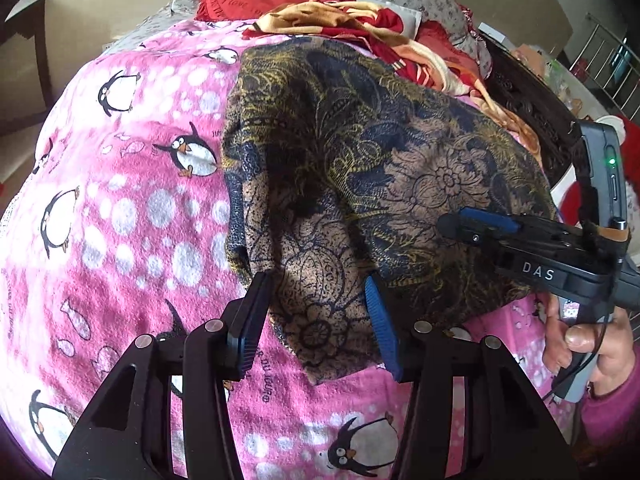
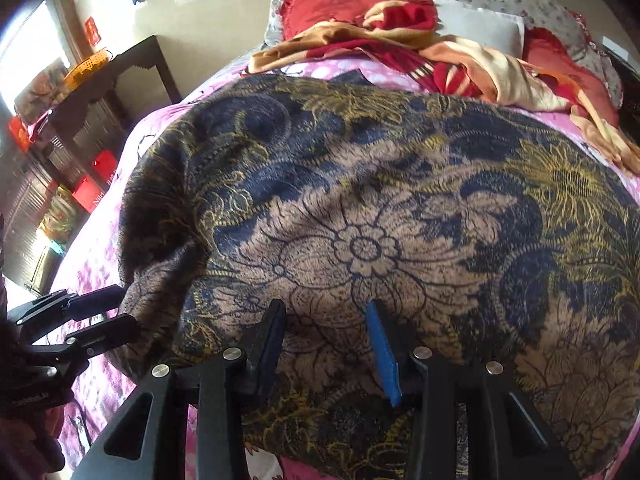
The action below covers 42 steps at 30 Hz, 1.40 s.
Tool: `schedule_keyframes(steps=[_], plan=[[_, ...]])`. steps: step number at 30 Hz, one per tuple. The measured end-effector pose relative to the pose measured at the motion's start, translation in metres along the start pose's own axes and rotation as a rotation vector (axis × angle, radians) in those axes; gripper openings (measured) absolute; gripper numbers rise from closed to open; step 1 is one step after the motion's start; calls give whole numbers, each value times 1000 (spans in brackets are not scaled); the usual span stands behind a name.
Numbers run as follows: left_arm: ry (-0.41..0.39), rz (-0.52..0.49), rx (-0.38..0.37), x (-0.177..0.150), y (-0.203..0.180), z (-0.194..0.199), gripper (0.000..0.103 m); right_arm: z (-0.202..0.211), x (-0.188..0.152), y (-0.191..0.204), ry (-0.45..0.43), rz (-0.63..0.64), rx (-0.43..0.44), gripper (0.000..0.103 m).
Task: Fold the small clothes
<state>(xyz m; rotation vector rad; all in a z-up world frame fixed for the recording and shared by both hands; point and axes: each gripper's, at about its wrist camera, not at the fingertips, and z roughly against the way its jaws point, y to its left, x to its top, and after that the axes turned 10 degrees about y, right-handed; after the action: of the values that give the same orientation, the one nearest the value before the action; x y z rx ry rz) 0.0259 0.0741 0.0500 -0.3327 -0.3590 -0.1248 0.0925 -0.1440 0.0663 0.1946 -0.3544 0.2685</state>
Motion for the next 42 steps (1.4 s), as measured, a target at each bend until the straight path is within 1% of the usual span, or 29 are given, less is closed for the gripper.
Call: schedule_keyframes(steps=[5, 6, 7, 9, 12, 14, 16, 18, 22, 36, 39, 40, 42], plan=[[7, 10, 15, 1, 3, -7, 50, -7, 1, -2, 5, -13, 10, 46], [10, 13, 26, 1, 4, -8, 57, -9, 1, 0, 5, -13, 13, 47], [17, 21, 39, 1, 6, -11, 61, -10, 1, -1, 5, -12, 13, 47], [10, 41, 20, -1, 11, -13, 63, -13, 1, 2, 8, -8, 9, 50], [-15, 30, 16, -5, 12, -14, 63, -17, 0, 4, 11, 5, 25, 61], [-17, 20, 27, -6, 10, -15, 63, -18, 1, 9, 14, 26, 27, 72], [-19, 17, 31, -6, 9, -15, 63, -19, 1, 15, 15, 46, 8, 74], [-20, 20, 25, -6, 10, -15, 63, -20, 0, 17, 10, 49, -8, 75], [-24, 28, 11, -8, 13, -15, 63, -21, 0, 18, 8, 44, -6, 75], [-13, 52, 16, -10, 13, -8, 63, -7, -4, 17, 0, 29, -23, 75], [-26, 58, 29, -12, 13, 1, 63, 3, -4, 11, -34, 20, -6, 75], [-38, 61, 30, -13, 13, 5, 63, 8, -1, 11, -54, 20, -2, 73], [-57, 71, 34, -14, 16, 12, 63, 19, 11, 13, -94, 28, 8, 65]])
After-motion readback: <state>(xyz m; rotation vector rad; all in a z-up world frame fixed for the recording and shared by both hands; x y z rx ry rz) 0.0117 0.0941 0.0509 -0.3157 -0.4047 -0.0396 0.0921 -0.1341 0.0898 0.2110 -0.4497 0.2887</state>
